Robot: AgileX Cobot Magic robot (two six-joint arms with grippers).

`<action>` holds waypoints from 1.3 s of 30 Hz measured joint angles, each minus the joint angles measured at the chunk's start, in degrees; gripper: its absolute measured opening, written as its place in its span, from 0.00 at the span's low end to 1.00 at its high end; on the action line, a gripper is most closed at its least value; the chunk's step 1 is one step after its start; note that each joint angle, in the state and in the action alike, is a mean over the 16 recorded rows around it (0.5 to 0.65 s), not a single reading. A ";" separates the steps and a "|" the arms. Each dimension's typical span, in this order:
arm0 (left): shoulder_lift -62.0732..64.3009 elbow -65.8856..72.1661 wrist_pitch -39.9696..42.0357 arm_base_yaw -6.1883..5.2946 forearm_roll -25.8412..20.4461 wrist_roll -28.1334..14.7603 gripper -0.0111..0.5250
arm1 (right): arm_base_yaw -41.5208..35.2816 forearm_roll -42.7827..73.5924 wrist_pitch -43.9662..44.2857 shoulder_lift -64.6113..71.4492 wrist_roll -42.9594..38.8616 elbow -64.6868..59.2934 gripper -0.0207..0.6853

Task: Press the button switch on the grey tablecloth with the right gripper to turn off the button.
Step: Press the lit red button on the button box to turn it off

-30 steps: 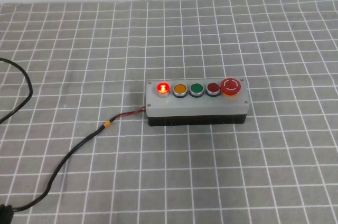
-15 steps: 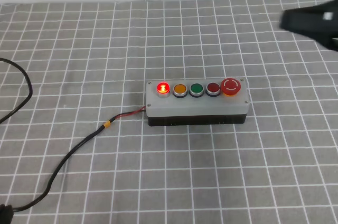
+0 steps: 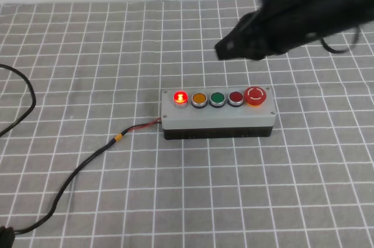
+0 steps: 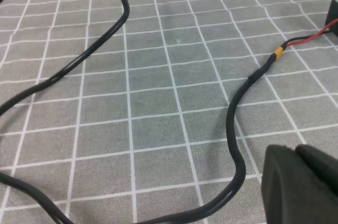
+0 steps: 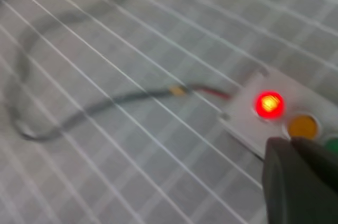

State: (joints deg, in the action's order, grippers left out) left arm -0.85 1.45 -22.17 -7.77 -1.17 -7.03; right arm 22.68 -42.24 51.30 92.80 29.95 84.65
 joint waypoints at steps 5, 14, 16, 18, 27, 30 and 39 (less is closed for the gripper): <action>0.00 0.00 0.00 0.00 0.00 0.00 0.01 | 6.60 17.91 2.21 6.58 -12.48 9.38 0.01; 0.00 0.00 0.00 0.00 0.00 0.00 0.01 | 13.40 36.13 8.24 16.10 -24.58 21.73 0.01; 0.00 0.00 0.00 0.00 0.00 0.00 0.01 | 14.02 37.63 9.13 17.82 -25.52 23.63 0.01; 0.00 0.00 0.00 0.00 0.00 0.00 0.01 | 14.41 38.44 9.68 19.42 -26.04 25.17 0.01; 0.00 0.00 0.00 0.00 0.00 0.00 0.01 | 14.75 38.73 8.10 25.50 -25.92 28.46 0.01; 0.00 0.00 0.00 0.00 0.00 0.00 0.01 | 14.75 38.55 6.68 27.04 -25.72 28.70 0.01; 0.00 0.00 0.00 0.00 0.00 0.00 0.01 | 14.75 37.32 2.18 30.39 -25.35 28.88 0.01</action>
State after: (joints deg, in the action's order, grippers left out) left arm -0.85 1.45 -22.17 -7.77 -1.17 -7.03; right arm 37.42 -4.92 53.48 123.20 4.59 113.52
